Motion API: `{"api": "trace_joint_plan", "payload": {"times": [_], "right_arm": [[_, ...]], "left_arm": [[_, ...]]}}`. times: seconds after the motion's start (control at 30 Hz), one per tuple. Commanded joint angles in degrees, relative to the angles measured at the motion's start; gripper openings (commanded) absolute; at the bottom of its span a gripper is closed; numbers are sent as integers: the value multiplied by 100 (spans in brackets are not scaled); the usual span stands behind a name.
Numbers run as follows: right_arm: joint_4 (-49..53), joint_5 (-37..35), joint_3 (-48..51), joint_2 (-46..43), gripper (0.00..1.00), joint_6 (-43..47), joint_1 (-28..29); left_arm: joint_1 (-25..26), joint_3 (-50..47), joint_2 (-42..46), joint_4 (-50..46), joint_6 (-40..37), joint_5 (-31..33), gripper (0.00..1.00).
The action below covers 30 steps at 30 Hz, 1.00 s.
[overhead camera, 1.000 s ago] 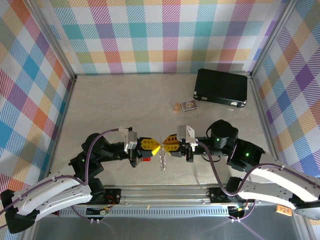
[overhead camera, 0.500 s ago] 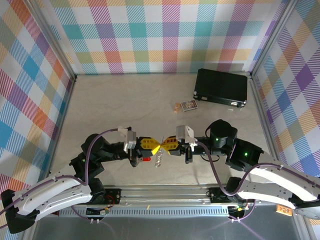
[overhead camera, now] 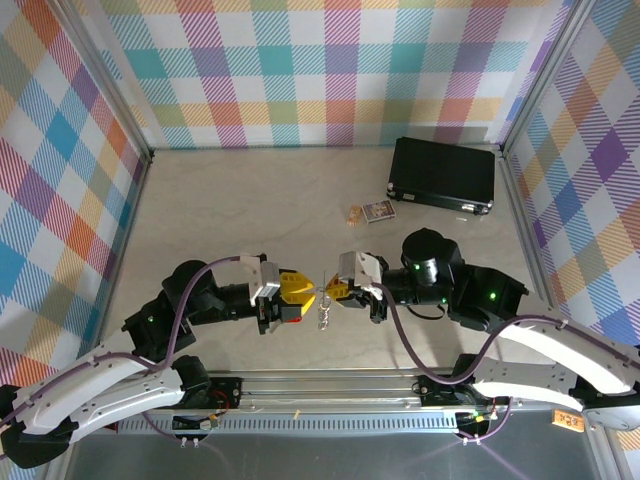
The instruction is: Put the keys on the keyring
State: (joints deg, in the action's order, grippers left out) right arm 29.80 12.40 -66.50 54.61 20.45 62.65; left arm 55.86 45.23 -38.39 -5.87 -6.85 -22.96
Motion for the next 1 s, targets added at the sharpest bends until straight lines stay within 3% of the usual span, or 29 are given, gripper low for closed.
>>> {"api": "trace_joint_plan", "payload": {"times": [0.0, 0.6, 0.97], "right_arm": [[483, 58, -340, 125, 0, 301, 33], [816, 315, -630, 422, 0, 487, 28], [790, 428, -650, 523, 0, 495, 28]], "left_arm": [[48, 285, -30, -426, -180, -59, 30], [48, 634, -562, -608, -333, -280, 21], [44, 652, -656, -617, -378, -314, 6]]}}
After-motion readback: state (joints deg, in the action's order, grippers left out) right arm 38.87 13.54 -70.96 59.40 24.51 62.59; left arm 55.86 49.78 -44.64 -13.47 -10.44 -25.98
